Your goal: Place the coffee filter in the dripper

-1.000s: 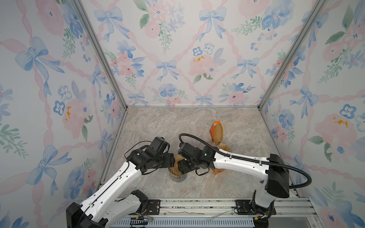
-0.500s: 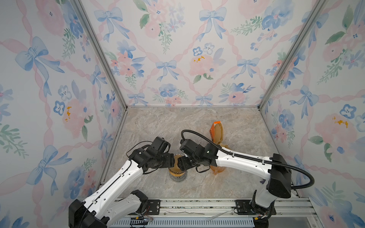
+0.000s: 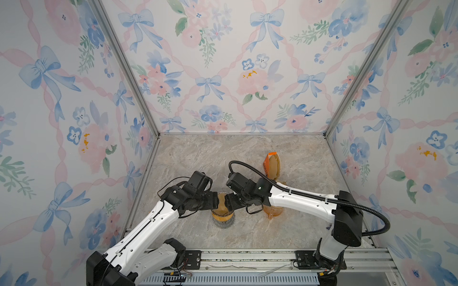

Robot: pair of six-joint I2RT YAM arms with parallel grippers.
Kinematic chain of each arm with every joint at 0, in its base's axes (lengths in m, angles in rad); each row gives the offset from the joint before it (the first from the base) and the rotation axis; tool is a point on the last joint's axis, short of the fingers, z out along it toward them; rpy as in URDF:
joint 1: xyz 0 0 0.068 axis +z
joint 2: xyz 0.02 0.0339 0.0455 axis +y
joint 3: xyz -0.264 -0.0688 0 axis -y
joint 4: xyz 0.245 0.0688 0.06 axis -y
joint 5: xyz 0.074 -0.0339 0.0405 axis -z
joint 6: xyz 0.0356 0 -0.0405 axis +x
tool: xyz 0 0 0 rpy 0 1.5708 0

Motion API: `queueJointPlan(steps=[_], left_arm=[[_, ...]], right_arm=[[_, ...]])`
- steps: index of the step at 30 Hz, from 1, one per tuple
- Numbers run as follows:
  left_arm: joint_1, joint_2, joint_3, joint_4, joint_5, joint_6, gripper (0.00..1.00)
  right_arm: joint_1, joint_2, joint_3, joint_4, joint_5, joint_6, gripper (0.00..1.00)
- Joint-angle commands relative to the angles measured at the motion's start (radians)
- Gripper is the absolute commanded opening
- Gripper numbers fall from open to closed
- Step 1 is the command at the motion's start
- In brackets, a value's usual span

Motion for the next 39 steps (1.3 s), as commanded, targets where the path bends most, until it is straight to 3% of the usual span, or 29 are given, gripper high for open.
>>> queueJointPlan(steps=[1,8,16,24,27,39], left_arm=[[0.008,-0.030,-0.007,0.007,0.033,0.028,0.80],[0.013,-0.077,-0.011,0.002,0.072,0.033,0.80],[0.017,-0.066,-0.059,-0.008,0.036,0.032,0.75],[0.018,-0.043,-0.051,-0.006,0.020,0.028,0.74],[0.019,-0.036,-0.044,-0.003,0.021,0.030,0.75],[0.019,-0.043,-0.045,-0.004,0.029,0.029,0.75]], right_arm=[[-0.006,0.021,0.021,-0.047,0.040,0.014,0.69],[-0.001,0.029,0.032,-0.058,0.049,0.012,0.69],[0.001,-0.036,0.009,-0.015,0.044,0.001,0.69],[0.001,-0.116,-0.020,0.060,-0.055,-0.030,0.70],[-0.002,-0.091,-0.003,0.056,-0.113,-0.042,0.71],[-0.020,0.042,0.077,0.031,-0.084,-0.041,0.71]])
